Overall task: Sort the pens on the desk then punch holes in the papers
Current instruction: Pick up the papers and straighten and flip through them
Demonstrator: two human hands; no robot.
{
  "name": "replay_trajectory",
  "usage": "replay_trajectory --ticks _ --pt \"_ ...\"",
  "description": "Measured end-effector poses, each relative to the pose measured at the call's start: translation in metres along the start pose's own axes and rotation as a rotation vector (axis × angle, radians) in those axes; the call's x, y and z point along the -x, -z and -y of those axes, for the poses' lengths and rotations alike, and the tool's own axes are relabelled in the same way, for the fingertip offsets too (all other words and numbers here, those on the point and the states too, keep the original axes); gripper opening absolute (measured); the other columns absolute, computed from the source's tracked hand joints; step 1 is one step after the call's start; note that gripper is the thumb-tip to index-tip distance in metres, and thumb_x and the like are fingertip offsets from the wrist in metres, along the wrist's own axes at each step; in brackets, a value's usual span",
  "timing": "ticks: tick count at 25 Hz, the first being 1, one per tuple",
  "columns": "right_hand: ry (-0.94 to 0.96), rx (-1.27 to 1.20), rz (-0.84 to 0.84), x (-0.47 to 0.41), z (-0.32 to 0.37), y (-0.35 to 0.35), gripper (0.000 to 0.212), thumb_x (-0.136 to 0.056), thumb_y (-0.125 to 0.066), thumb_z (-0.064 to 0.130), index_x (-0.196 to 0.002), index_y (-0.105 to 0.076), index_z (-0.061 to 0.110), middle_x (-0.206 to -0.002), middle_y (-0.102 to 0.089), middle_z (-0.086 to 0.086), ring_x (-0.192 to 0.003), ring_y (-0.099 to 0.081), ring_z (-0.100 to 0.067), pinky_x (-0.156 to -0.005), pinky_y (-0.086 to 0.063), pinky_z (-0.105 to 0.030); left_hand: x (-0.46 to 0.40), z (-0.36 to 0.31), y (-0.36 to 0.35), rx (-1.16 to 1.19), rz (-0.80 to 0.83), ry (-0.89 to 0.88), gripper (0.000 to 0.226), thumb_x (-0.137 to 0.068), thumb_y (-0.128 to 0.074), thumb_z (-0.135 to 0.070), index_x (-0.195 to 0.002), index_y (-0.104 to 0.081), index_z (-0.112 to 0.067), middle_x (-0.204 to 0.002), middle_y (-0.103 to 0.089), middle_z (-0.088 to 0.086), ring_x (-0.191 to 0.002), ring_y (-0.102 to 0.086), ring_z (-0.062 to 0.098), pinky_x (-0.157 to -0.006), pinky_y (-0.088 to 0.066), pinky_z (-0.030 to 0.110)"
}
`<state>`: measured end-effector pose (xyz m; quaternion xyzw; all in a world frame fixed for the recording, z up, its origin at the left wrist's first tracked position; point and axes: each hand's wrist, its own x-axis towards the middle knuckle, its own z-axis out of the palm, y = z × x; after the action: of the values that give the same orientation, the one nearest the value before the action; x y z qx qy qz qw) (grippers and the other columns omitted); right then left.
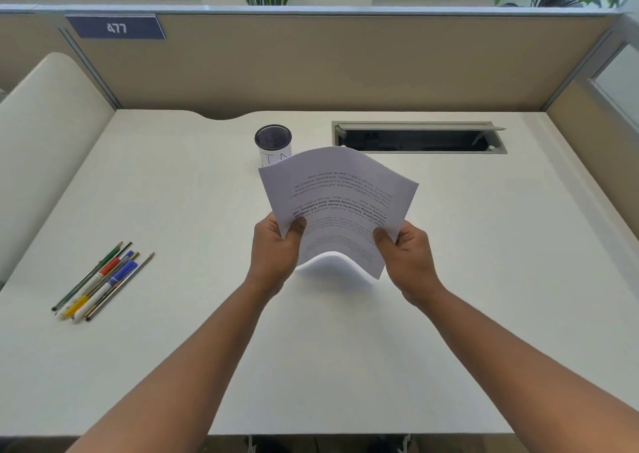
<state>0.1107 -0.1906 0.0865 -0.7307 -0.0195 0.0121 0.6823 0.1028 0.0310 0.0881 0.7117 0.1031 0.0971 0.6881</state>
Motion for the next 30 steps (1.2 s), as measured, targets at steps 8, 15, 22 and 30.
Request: replay_trajectory --ticks 8,15,22,30 --pt "-0.05 0.03 -0.011 0.003 -0.009 -0.003 0.034 -0.091 -0.052 0.016 -0.093 -0.076 0.039 -0.098 -0.079 0.009 -0.096 -0.073 -0.017 -0.081 -0.06 -0.031 0.011 0.018 -0.004 0.002 -0.046 0.056 0.026 -0.102 -0.057 -0.011 -0.104 -0.071 -0.032 -0.099 -0.077 -0.02 -0.092 -0.071 0.005 -0.075 -0.055 0.02" --pt "-0.084 0.058 -0.002 0.005 -0.018 -0.002 0.032 -0.09 -0.05 0.015 -0.094 -0.076 0.033 -0.096 -0.078 0.009 -0.09 -0.072 -0.011 -0.077 -0.057 -0.028 0.014 0.023 -0.009 -0.042 -0.024 0.035 0.031 -0.103 -0.053 -0.01 -0.105 -0.068 -0.037 -0.101 -0.075 -0.022 -0.097 -0.07 0.002 -0.079 -0.054 0.019" --pt "-0.098 0.08 0.025 0.005 -0.019 -0.002 0.037 -0.09 -0.049 0.016 -0.092 -0.075 0.042 -0.095 -0.077 0.015 -0.09 -0.071 -0.005 -0.076 -0.058 -0.022 0.016 0.026 -0.01 -0.034 -0.016 0.039 0.031 -0.101 -0.059 -0.011 -0.103 -0.069 -0.04 -0.101 -0.075 -0.024 -0.095 -0.07 0.001 -0.076 -0.055 0.017" --pt "-0.186 -0.061 0.119 -0.011 -0.003 0.034 0.027 -0.091 -0.063 -0.003 -0.1 -0.077 0.019 -0.103 -0.08 -0.003 -0.094 -0.076 -0.02 -0.075 -0.06 -0.026 0.001 0.019 0.005 0.148 0.022 0.218 0.013 -0.097 -0.069 -0.019 -0.104 -0.076 -0.011 -0.102 -0.08 0.001 -0.095 -0.076 0.025 -0.076 -0.06 0.031"
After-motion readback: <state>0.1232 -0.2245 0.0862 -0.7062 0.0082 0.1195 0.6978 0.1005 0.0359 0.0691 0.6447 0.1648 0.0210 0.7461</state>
